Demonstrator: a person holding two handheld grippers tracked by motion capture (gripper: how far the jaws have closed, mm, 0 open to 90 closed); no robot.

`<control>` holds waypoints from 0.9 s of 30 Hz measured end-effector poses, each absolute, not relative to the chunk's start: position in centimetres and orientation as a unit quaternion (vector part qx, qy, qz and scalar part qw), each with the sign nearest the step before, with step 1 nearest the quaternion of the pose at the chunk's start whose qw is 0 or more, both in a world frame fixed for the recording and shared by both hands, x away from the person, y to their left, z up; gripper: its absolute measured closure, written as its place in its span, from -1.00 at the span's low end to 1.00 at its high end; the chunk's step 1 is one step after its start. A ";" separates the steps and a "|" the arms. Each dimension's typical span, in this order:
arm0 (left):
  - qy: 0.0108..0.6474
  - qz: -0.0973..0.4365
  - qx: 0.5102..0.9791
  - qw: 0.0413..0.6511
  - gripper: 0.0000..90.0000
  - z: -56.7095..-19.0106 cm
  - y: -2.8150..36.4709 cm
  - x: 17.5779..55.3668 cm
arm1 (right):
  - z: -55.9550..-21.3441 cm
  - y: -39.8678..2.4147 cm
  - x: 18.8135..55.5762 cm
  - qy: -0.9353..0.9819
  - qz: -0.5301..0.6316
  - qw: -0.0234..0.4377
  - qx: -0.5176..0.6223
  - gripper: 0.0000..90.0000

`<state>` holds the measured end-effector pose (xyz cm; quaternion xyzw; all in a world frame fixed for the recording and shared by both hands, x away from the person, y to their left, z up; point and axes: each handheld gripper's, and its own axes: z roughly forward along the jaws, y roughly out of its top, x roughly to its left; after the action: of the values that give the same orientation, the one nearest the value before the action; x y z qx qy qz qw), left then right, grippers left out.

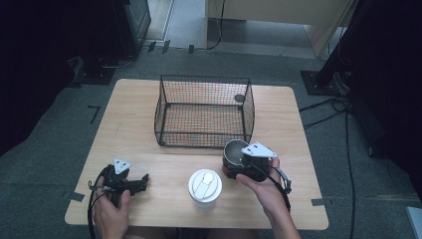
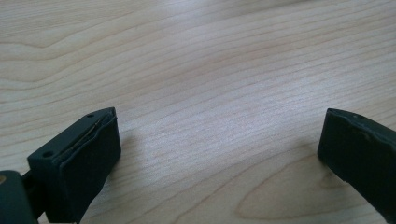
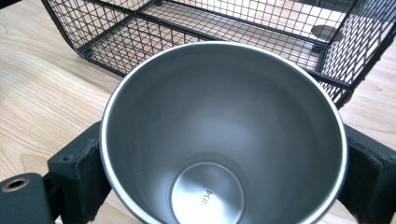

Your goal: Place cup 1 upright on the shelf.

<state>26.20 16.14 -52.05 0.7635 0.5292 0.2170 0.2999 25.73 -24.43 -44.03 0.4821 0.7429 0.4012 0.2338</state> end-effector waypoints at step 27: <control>0.530 0.216 0.764 0.299 -1.00 -52.0 16.1 26.2 | -37.1 -24.0 26.2 0.727 0.447 0.275 0.442 -0.84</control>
<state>26.20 16.14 -52.03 0.7637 0.5296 0.2162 0.2992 26.20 -23.97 -37.11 0.4423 0.7273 0.4469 0.2752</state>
